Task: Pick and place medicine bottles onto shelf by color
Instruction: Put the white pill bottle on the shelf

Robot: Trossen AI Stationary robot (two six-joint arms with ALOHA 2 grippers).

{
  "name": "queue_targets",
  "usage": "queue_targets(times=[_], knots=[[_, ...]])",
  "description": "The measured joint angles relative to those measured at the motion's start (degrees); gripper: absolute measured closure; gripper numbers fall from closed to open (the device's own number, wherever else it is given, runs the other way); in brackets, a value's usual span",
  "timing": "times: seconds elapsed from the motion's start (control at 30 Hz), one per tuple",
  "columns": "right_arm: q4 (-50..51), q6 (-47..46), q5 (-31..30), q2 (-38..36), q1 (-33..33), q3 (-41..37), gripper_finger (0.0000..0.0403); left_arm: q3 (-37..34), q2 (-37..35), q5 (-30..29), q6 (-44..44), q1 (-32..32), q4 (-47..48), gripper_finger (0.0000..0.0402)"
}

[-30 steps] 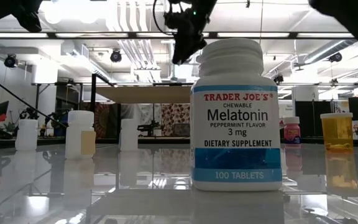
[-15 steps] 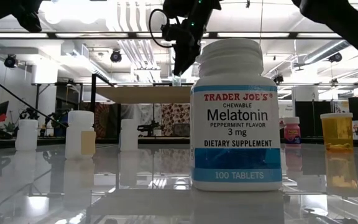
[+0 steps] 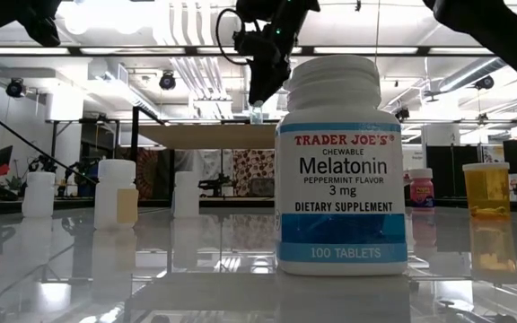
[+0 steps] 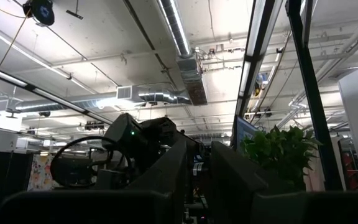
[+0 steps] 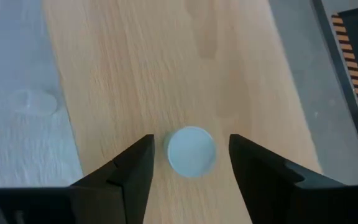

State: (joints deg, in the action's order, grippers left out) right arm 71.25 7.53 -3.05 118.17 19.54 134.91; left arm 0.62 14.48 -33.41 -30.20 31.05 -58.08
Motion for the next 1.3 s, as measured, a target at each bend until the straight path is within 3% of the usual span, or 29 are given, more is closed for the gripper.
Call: queue_targets(times=[0.23,0.5,0.63,1.03,1.3], knots=[[1.61,-2.43,0.02,-5.43,-1.32,-0.14,0.0202,0.0,0.0,-0.01,0.0,-0.01,0.02,0.0343],[-0.1,-0.84,0.09,-13.09,-8.97,-3.97,0.0202,0.11,2.8,0.42,0.0,0.0,0.02,0.0343],[-7.81,-0.17,0.11,-19.73,-11.95,-13.71,0.0202,1.32,5.97,0.63,1.06,0.0,0.02,0.0343],[-38.21,-1.49,0.05,-47.54,-15.07,-54.26,0.0202,7.21,18.61,2.29,10.27,0.0,-0.02,0.0343],[-56.41,-1.17,0.0,-63.13,-15.05,-69.4,0.0202,15.51,28.77,2.24,11.72,0.0,-0.33,0.0343]])
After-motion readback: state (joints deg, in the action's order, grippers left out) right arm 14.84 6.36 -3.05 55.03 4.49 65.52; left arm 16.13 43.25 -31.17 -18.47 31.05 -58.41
